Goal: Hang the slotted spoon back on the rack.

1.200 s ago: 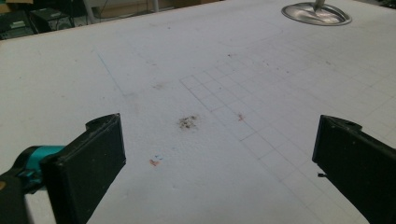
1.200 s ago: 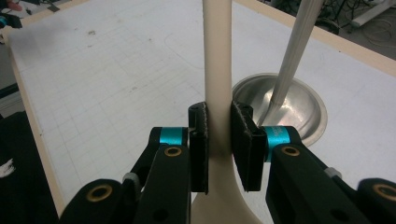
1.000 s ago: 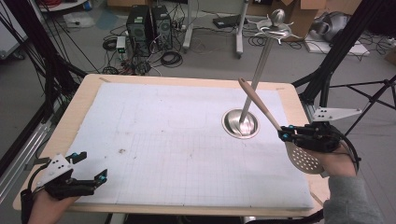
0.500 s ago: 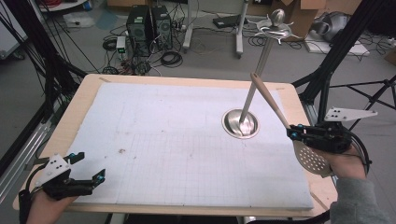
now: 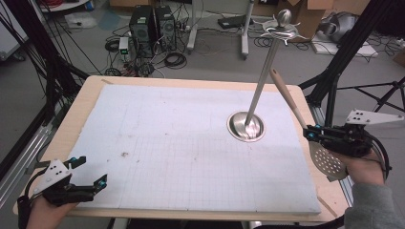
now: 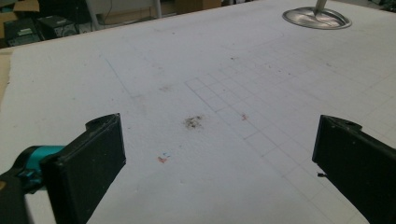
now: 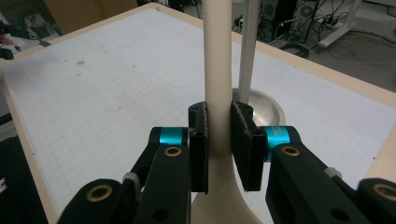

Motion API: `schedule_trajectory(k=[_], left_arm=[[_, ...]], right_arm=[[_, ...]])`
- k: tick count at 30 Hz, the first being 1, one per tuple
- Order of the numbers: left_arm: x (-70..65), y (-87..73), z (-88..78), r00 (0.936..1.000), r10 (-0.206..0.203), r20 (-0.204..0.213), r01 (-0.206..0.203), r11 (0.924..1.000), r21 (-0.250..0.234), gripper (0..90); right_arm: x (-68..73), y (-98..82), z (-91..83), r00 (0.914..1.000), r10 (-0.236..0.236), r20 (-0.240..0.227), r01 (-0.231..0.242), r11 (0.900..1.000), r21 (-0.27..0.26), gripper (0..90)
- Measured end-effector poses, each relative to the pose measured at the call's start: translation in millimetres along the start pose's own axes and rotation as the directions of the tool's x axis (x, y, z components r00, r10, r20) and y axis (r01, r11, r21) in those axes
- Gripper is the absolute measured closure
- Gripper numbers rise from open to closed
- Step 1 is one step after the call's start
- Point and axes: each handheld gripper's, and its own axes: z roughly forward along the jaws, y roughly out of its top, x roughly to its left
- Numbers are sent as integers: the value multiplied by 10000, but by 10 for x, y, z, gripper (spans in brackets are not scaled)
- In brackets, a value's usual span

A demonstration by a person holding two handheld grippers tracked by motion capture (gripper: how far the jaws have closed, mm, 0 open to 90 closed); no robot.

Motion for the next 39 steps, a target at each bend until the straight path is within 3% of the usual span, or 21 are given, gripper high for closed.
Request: schedule_trajectory(k=[5,12,26,30,39], left_arm=[[34,-28,-26,9997,-43,-221,46,9999,124,28],[0,-17,-22,9998,100,-174,-98,9999,131,28],[25,-26,-49,9998,-51,-216,53,9999,88,28],[44,-12,-86,9996,-95,-249,93,9999,-73,28],[102,-6,-167,9989,-335,-339,324,9990,-310,28]], right_arm=[[-7,22,-36,9999,-25,125,27,9999,-98,777],[-29,32,-85,9998,22,208,-16,9996,-292,778],[-106,36,-200,9990,101,430,-80,9988,-493,777],[-134,29,-209,9982,117,595,-95,9992,-380,778],[-169,62,-283,9960,233,863,-154,9957,-913,778]])
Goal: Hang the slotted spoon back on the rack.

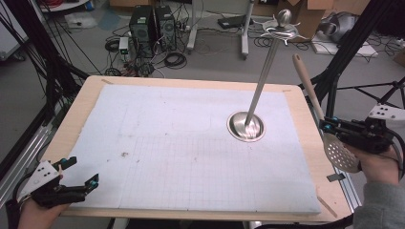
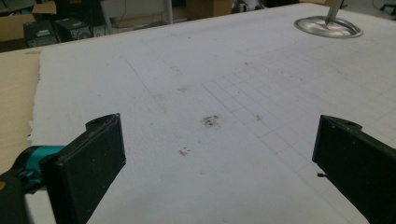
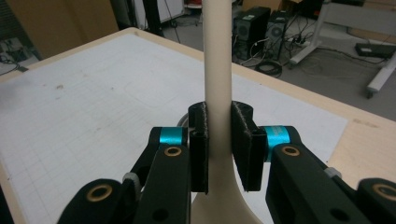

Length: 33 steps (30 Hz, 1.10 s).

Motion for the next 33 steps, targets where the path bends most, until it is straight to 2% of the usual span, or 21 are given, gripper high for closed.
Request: schedule_trajectory(k=[9,16,26,33], left_arm=[[5,-2,-12,10000,24,-39,-24,10000,36,28],[9,-2,-19,10000,18,-55,-18,10000,14,28],[-5,-2,-12,10000,52,-75,-52,10000,51,28],[-1,-3,-18,9999,33,-115,-33,10000,-5,28]], right_arm=[[13,53,-24,9999,-14,108,17,9996,-278,778],[23,84,-34,9999,-101,-9,101,9988,-474,778],[37,127,-24,9998,88,-169,-102,9965,-827,778],[44,154,-2,9998,73,-172,-87,9964,-849,778]])
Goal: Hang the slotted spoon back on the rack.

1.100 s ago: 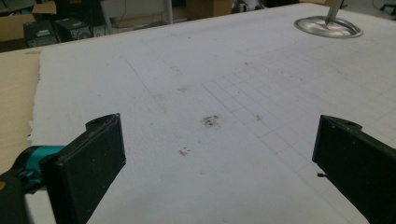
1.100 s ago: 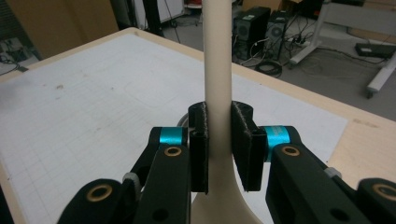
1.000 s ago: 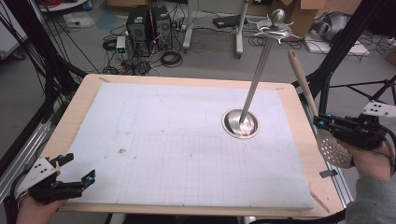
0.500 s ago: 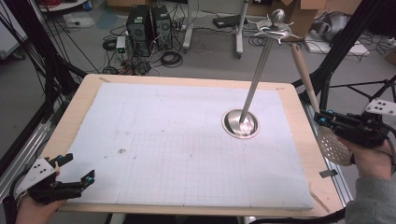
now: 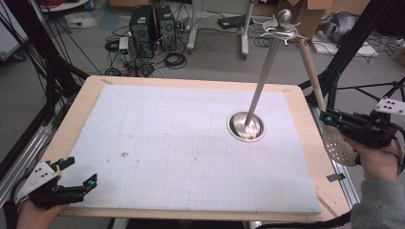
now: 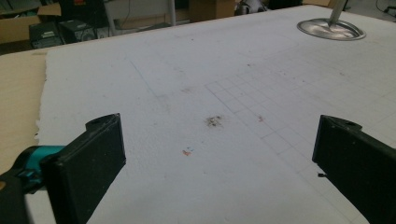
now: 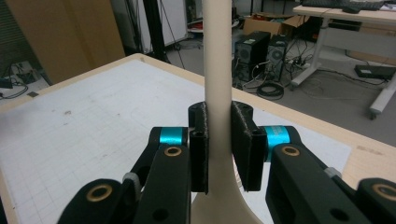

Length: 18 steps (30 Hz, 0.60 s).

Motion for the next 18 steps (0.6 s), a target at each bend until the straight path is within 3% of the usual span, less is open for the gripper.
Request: schedule_trajectory(k=[10,18], left_arm=[[-22,12,-3,10000,-41,66,42,9999,-98,28],[-25,-2,8,10000,-58,59,58,10000,-27,28]], right_arm=[[-35,26,-41,9994,327,124,-323,9991,-270,778],[-43,35,-12,9993,319,181,-314,9990,-305,778]])
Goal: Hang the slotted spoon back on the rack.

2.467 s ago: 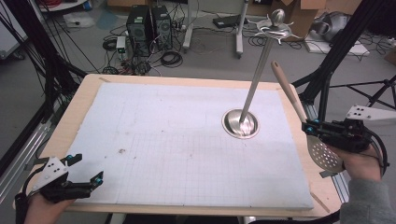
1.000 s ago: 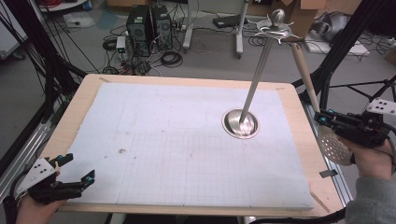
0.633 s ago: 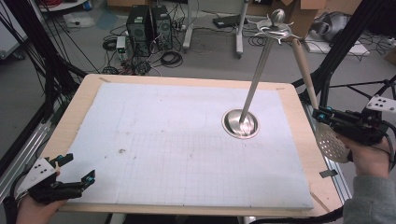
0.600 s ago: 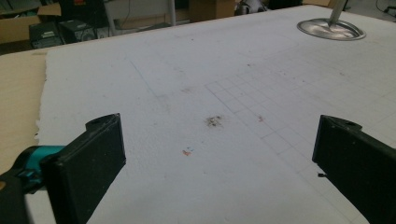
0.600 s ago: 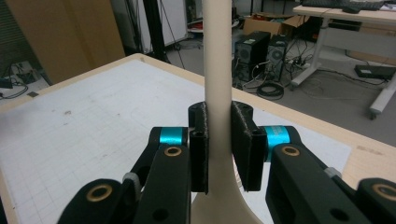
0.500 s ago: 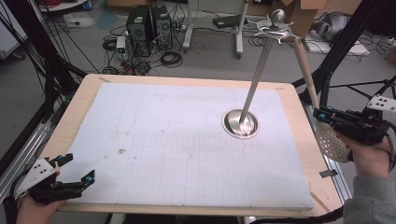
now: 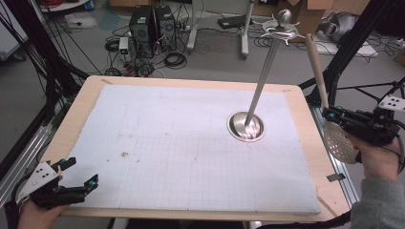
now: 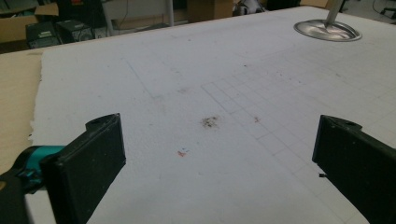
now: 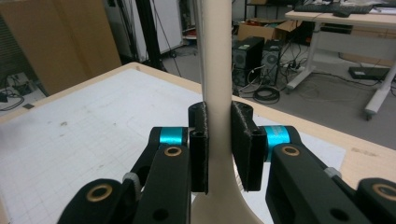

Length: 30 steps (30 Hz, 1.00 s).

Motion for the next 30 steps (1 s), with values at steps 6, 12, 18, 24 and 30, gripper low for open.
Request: schedule_trajectory(k=[6,12,18,24,30], left_arm=[[3,3,-10,10000,9,-4,-9,10000,-27,28],[3,-2,-7,10000,33,-2,-33,10000,33,28],[7,-16,-6,10000,90,-23,-90,9999,76,28],[-13,-24,10,9997,231,22,-231,9996,154,28],[6,-33,1,9998,182,-52,-181,9997,183,28]], right_arm=[[-10,6,-4,9999,89,105,-88,9999,-59,778],[-27,3,-15,9997,181,164,-181,9998,-33,778],[-37,-2,-5,9996,293,-14,-293,9995,-68,778],[-53,-18,42,9981,599,-131,-599,9982,57,778],[-46,-23,71,9982,502,-336,-500,9987,75,778]])
